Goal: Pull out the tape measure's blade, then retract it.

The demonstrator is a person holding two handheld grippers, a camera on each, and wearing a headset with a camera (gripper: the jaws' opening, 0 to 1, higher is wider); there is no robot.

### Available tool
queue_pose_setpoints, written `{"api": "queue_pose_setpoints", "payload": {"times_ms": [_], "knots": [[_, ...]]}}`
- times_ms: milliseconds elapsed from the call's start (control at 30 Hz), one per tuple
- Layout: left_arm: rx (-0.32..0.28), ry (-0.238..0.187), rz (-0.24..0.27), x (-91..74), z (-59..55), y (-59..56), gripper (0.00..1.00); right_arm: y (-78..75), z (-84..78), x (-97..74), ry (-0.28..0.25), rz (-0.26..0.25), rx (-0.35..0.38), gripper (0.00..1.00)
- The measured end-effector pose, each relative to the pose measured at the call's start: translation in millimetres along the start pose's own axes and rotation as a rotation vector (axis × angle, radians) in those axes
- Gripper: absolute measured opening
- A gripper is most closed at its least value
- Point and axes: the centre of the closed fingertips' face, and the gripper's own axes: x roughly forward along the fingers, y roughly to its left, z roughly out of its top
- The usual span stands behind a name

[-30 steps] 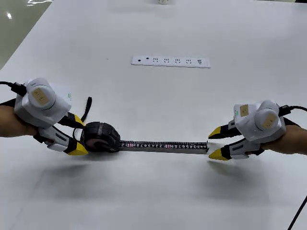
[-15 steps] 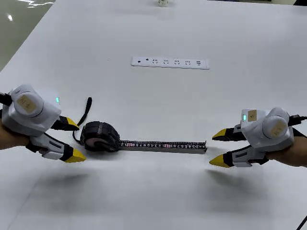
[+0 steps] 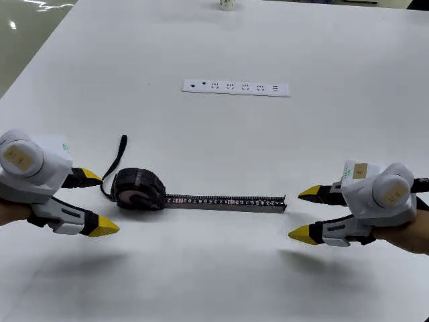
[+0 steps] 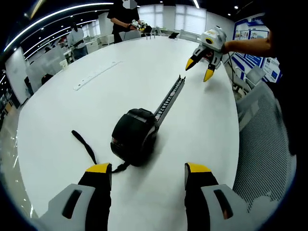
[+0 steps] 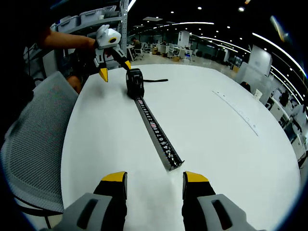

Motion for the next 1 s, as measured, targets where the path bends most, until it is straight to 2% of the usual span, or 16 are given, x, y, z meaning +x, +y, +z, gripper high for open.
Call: {"api": "queue_pose_setpoints", "payload": {"times_ms": [367, 800, 1000], "knots": [[-0.069, -0.064, 0.051, -4.9, 4.1, -10.1, 0.64, 11.5, 1.6, -2.0, -0.033, -0.048, 0.067, 0.52], [-0.184, -0.159, 0.132, -10.6, 4.9, -27.3, 0.68, 25.0, 9.1, -7.2, -0.089, -0.111, 0.157, 0.6], [-0.212, -0.177, 0.171, -15.7, 3.5, -31.9, 0.71, 32.4, 9.8, -9.2, -0.102, -0.137, 0.197, 0.64]]}}
